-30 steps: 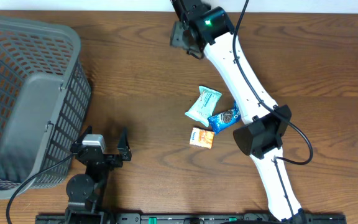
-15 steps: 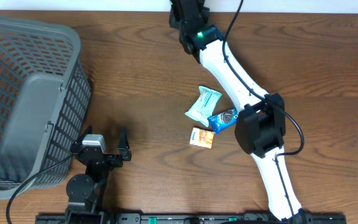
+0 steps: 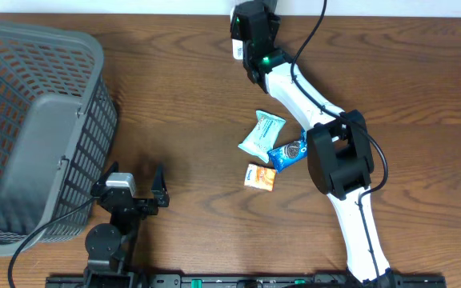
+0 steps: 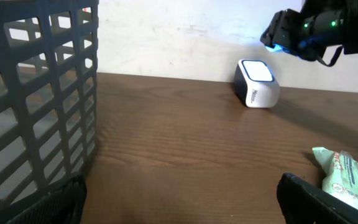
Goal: Scan the item barcode
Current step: 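Hold the jar in front of the white scanner, then move the jar to the table's right edge and release it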
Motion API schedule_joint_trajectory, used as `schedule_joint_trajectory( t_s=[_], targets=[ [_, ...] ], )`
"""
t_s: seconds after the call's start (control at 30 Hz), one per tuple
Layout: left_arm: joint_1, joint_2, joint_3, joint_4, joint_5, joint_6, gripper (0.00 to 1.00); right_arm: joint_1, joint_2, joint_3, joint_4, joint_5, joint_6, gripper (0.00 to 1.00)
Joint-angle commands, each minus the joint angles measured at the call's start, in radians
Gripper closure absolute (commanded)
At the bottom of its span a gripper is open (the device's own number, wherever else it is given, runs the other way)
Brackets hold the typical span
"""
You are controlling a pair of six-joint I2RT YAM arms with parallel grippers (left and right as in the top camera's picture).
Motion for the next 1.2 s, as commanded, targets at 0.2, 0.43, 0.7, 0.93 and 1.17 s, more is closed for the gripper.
schedule_joint_trajectory(
  t_s=[0.2, 0.43, 0.7, 0.93, 1.17],
  targets=[
    [0.0, -0.005, -0.017, -0.032, 0.021, 0.009, 0.02, -0.048, -0.271, 0.007, -0.426, 0.043, 0.045, 0.55],
    [0.0, -0.005, -0.017, -0.032, 0.021, 0.009, 0.02, -0.286, -0.415, 0.007, -1.07, 0.05, 0.575, 0.55],
    [0.0, -0.005, -0.017, -0.032, 0.021, 0.009, 0.02, -0.593, -0.375, -0.021, -1.284, -0.025, 0.999, 0.53],
    [0.0, -0.005, -0.017, -0.032, 0.021, 0.009, 0.02, -0.788, -0.332, -0.168, -1.185, -0.137, 1.161, 0.52],
    [0.0, -0.005, -0.017, -0.032, 0.021, 0.009, 0.02, -0.859, -0.323, -0.425, -0.902, -0.171, 1.158, 0.48]
  ],
)
